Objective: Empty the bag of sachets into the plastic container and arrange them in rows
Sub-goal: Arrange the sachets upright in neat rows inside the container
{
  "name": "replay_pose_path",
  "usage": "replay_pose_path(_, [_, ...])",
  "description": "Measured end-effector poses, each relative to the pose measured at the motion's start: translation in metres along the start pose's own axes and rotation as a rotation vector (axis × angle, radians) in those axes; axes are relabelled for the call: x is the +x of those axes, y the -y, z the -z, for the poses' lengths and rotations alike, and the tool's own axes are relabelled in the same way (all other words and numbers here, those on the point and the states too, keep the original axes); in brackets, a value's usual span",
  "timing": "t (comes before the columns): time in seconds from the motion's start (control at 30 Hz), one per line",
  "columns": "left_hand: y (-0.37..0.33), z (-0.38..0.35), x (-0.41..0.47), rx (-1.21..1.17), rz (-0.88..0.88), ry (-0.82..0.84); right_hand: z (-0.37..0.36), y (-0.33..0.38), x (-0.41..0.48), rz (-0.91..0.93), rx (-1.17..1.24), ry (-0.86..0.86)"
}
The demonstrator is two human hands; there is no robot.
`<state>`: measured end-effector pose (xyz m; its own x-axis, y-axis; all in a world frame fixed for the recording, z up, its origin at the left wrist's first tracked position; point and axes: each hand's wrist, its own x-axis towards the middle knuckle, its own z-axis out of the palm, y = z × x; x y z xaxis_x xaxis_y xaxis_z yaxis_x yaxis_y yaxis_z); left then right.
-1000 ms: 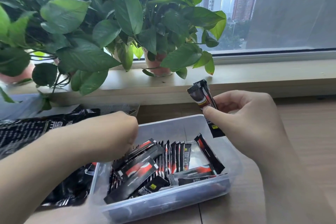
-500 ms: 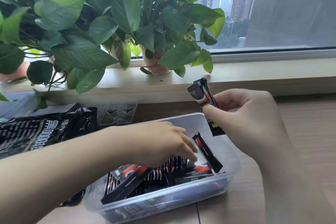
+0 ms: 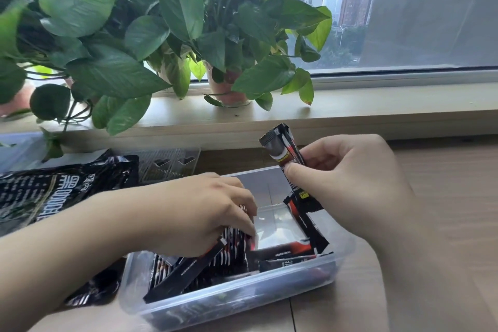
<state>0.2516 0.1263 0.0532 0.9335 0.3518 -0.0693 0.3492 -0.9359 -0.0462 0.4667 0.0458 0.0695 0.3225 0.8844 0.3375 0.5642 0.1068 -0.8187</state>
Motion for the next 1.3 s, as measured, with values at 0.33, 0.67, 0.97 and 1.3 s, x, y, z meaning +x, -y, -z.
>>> replay_pose_path(0.33, [-0.017, -0.014, -0.005, -0.143, 0.128, 0.093, -0.015, 0.008, -0.012, -0.133, -0.263, 0.219])
replay_pose_path(0.67, [-0.015, -0.018, -0.001, -0.215, 0.191, 0.062, -0.03, 0.013, -0.011, -0.179, -0.634, 0.256])
replay_pose_path(0.97, [-0.015, -0.021, -0.002, -0.24, 0.188, 0.006, -0.057, 0.011, 0.01, -0.232, -0.7, 0.445])
replay_pose_path(1.3, [-0.014, -0.016, -0.006, -0.352, 0.225, -0.142, -0.065, 0.008, 0.011, -0.423, -0.373, 0.507])
